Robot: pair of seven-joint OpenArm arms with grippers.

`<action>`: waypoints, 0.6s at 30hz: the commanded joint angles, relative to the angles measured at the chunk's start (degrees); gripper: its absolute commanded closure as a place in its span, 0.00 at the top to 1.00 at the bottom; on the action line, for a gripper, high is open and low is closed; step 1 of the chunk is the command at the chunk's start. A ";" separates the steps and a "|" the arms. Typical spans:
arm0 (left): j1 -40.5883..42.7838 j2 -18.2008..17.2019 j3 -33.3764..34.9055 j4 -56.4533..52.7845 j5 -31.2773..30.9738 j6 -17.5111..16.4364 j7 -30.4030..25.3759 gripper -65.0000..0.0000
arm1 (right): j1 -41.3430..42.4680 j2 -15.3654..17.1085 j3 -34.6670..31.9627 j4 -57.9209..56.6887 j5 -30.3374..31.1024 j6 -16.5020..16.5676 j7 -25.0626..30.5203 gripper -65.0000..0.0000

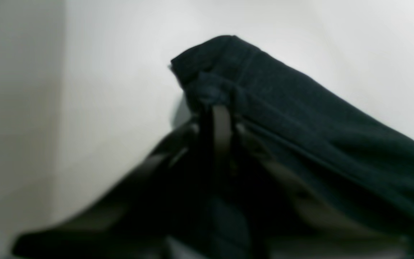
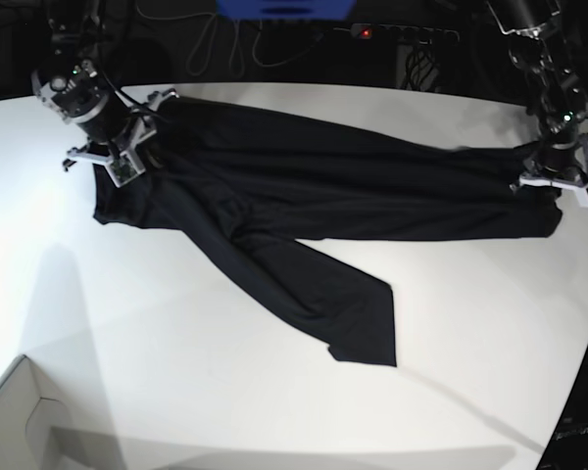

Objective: Layout the t-shirt on the table in an organized manner, then fold the t-shirt properly
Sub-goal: 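Reach the right gripper to the hanging sleeve and grasp it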

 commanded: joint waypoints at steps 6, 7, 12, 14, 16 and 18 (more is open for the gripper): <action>-0.56 -1.00 -0.74 1.70 -0.22 -0.05 1.60 0.44 | 0.57 -3.91 5.68 8.94 1.01 -0.27 1.33 0.36; -0.56 -1.00 -1.18 1.88 -0.22 -0.05 1.60 0.47 | 1.36 -4.70 6.21 9.74 1.01 -0.27 1.24 0.36; -0.91 -0.03 -4.34 4.43 -0.30 -0.05 1.78 0.50 | 3.12 -5.23 6.21 9.82 1.01 -0.27 0.80 0.36; -1.35 -0.12 -4.43 6.63 -0.30 -0.05 1.87 0.50 | 3.12 -5.32 5.77 9.74 1.01 -0.27 0.80 0.36; -1.52 -0.12 -4.96 8.21 -0.30 -0.05 1.87 0.50 | 3.21 -5.32 3.66 9.74 0.93 -0.27 0.80 0.36; -1.61 -0.12 -5.22 9.62 -0.30 -0.05 1.87 0.50 | 4.35 -5.23 1.37 9.74 0.75 -0.27 0.80 0.37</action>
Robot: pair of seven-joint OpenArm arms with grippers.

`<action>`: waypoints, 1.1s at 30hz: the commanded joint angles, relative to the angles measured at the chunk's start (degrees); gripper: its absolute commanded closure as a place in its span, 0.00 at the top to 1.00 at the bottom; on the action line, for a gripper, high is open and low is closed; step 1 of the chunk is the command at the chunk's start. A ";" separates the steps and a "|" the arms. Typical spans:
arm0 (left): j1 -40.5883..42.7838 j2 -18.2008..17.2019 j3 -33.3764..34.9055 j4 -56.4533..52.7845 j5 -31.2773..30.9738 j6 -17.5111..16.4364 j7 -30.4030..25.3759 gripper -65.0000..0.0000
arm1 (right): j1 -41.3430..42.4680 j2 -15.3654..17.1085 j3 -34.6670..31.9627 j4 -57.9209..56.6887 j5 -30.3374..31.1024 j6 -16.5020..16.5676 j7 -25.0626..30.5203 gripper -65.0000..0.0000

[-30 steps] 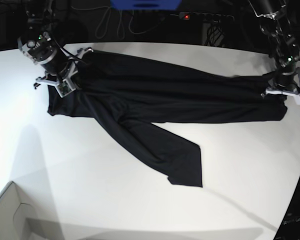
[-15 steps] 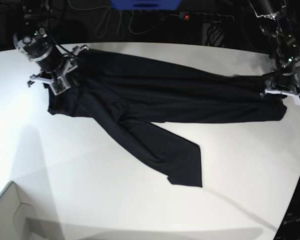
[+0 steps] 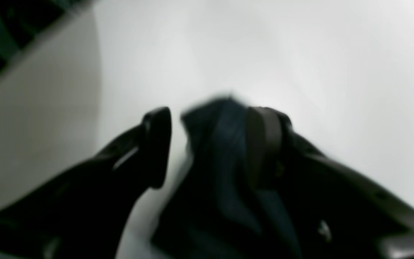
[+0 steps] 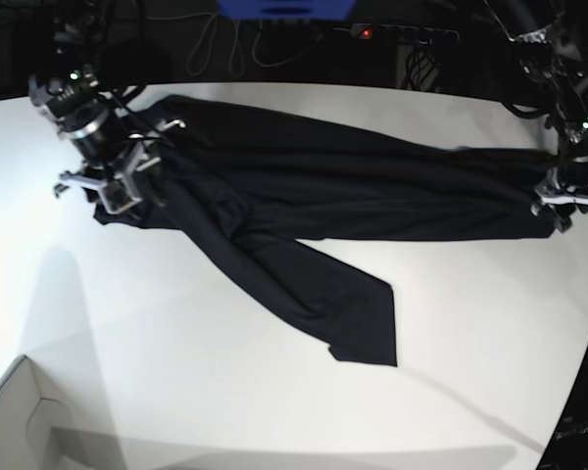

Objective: Layout the t-shirt on the table in an organized manner, then fold the t-shirt properly
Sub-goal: 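Reach the right gripper to the hanging sleeve and grasp it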

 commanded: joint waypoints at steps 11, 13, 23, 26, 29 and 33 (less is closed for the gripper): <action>3.70 0.30 -0.35 4.04 -0.26 -0.07 -1.02 0.50 | 23.51 -2.33 -8.56 -13.34 0.66 -0.45 -6.68 0.56; 5.46 0.39 -0.35 4.39 -0.26 -0.07 -1.02 0.50 | 29.40 -2.33 -10.49 -20.19 0.66 -0.45 -8.53 0.58; 10.47 3.91 -5.09 8.70 -0.26 -0.07 -1.02 0.50 | 47.86 -3.65 -17.17 -54.22 0.84 -0.45 -4.48 0.58; 10.56 4.00 -5.89 8.61 -0.26 -0.07 -1.02 0.50 | 49.53 -3.65 -17.17 -61.43 0.93 -0.45 2.11 0.58; 11.61 4.00 -6.50 8.61 -0.26 -0.07 -1.02 0.50 | 49.89 -3.48 -17.17 -66.70 0.93 -0.45 8.27 0.58; 11.96 4.00 -6.76 8.52 -0.26 -0.07 -1.02 0.50 | 51.12 -2.77 -17.17 -72.15 1.01 -0.45 13.19 0.58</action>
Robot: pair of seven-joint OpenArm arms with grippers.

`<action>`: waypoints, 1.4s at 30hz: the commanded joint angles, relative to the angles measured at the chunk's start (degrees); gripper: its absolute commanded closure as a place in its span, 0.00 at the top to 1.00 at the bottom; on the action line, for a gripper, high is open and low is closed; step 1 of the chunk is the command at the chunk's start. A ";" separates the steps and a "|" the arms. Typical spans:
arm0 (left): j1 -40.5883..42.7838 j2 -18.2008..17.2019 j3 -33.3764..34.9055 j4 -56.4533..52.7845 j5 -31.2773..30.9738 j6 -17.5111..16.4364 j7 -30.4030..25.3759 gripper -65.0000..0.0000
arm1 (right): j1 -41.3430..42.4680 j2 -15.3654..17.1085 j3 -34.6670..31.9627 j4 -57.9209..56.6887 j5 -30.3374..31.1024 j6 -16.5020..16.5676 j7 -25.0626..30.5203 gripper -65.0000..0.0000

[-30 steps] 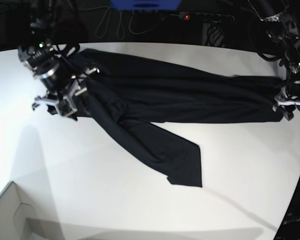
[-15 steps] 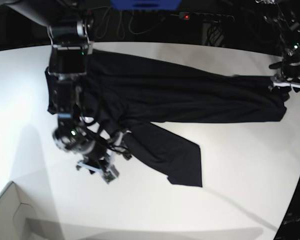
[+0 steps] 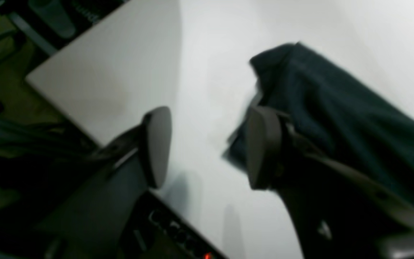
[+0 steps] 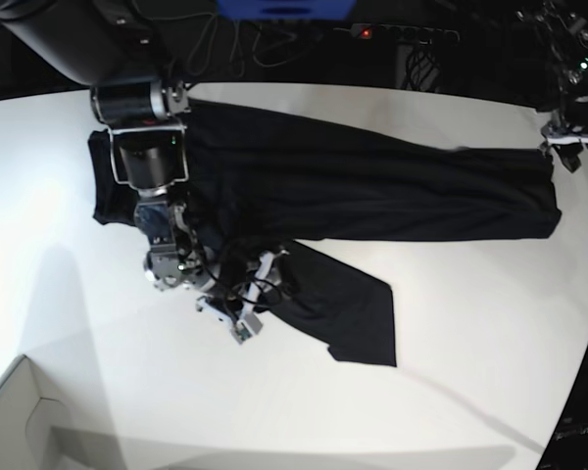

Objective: Layout the t-shirt on the table in an organized manner, then fold the t-shirt properly
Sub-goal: 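Reach the right gripper to the hanging sleeve and grasp it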

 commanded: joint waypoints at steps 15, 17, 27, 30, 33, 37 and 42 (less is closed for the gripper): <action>-0.30 0.22 -0.32 0.58 -0.30 -0.10 -1.52 0.50 | 4.84 -0.22 7.79 -3.43 1.14 -2.16 7.67 0.58; -0.30 0.22 -0.32 0.50 -0.30 -0.10 -1.52 0.50 | 4.84 -0.22 8.31 -3.43 1.06 -4.01 7.67 0.58; -0.30 0.22 -0.32 0.41 -0.30 -0.10 -1.52 0.50 | 1.50 -0.31 4.80 -3.43 0.97 -4.01 7.67 0.58; -0.30 0.22 -0.32 0.41 -0.30 -0.10 -1.52 0.50 | 1.06 -0.31 2.78 -3.43 0.97 -4.01 7.67 0.58; -0.21 0.22 -0.32 0.41 -0.30 -0.10 -1.52 0.50 | 0.88 -0.31 1.90 -3.43 1.14 -4.01 7.67 0.53; -0.21 0.22 -0.32 0.41 -0.30 -0.10 -1.52 0.50 | 0.88 -0.31 0.49 -3.43 1.23 -4.01 7.67 0.23; -0.21 0.22 -0.32 0.41 -0.30 -0.10 -1.52 0.50 | 0.88 -1.45 0.40 -2.91 1.23 -3.92 7.23 0.00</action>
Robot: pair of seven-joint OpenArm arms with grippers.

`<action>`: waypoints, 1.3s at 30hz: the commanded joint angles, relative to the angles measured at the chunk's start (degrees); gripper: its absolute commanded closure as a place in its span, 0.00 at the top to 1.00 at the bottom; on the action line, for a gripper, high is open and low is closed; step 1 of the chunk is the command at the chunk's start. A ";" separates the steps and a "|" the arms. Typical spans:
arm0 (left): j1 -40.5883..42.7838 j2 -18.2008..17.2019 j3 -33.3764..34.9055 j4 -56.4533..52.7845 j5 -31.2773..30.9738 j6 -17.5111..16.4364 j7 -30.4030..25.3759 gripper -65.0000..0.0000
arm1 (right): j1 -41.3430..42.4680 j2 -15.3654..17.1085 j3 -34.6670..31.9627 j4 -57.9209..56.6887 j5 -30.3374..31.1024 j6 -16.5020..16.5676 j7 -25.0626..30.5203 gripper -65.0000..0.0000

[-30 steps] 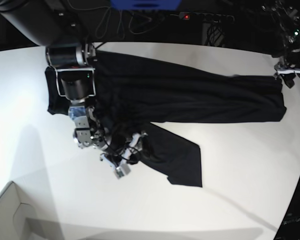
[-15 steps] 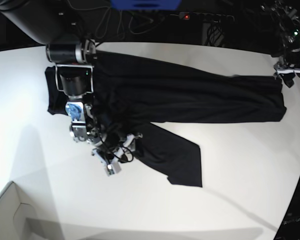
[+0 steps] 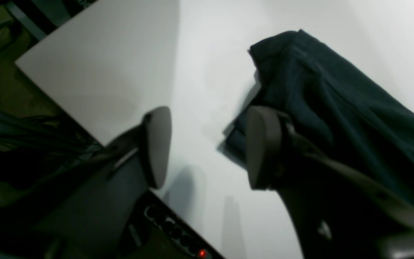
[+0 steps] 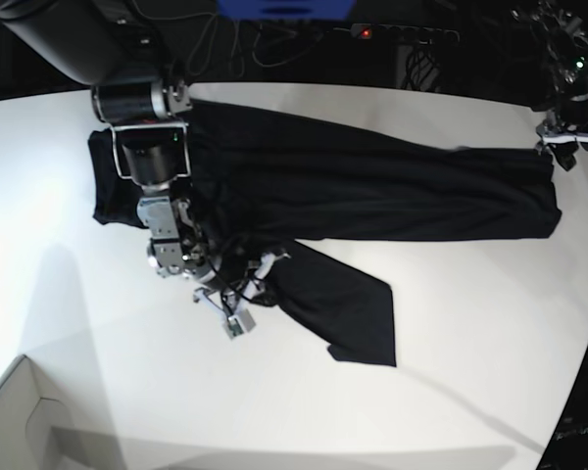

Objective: Layout the t-shirt on the table in an organized manner, then fold the t-shirt properly
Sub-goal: 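Reach the right gripper to the hanging sleeve and grasp it, then fold the sleeve with the right gripper across the folded shirt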

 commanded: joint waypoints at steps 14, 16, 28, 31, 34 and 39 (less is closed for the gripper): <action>0.07 -0.74 -0.34 0.82 -0.26 -0.05 -1.41 0.50 | -17.83 -5.65 -11.55 44.79 0.14 4.76 -11.17 0.00; -0.01 -0.74 -0.25 0.91 -0.26 -0.05 -1.41 0.50 | -21.43 -5.65 -14.98 50.68 0.14 4.76 -12.40 0.00; -0.10 -0.74 -0.25 1.61 -0.26 -0.05 -1.41 0.50 | -34.97 -5.21 -27.73 61.40 0.05 4.76 -13.46 0.00; -0.01 -0.74 -0.25 1.61 -0.26 -0.05 -1.41 0.50 | -34.79 -5.21 -28.08 59.20 -0.04 4.76 -13.37 0.00; 0.07 -0.74 -0.34 2.49 -0.26 -0.05 -1.41 0.50 | -34.62 -5.21 -27.90 58.59 -0.04 4.76 -13.37 0.00; 1.22 -0.74 -0.34 4.69 -1.67 -0.05 -1.41 0.50 | -33.03 -4.07 -27.73 58.50 -0.04 4.76 -13.72 0.00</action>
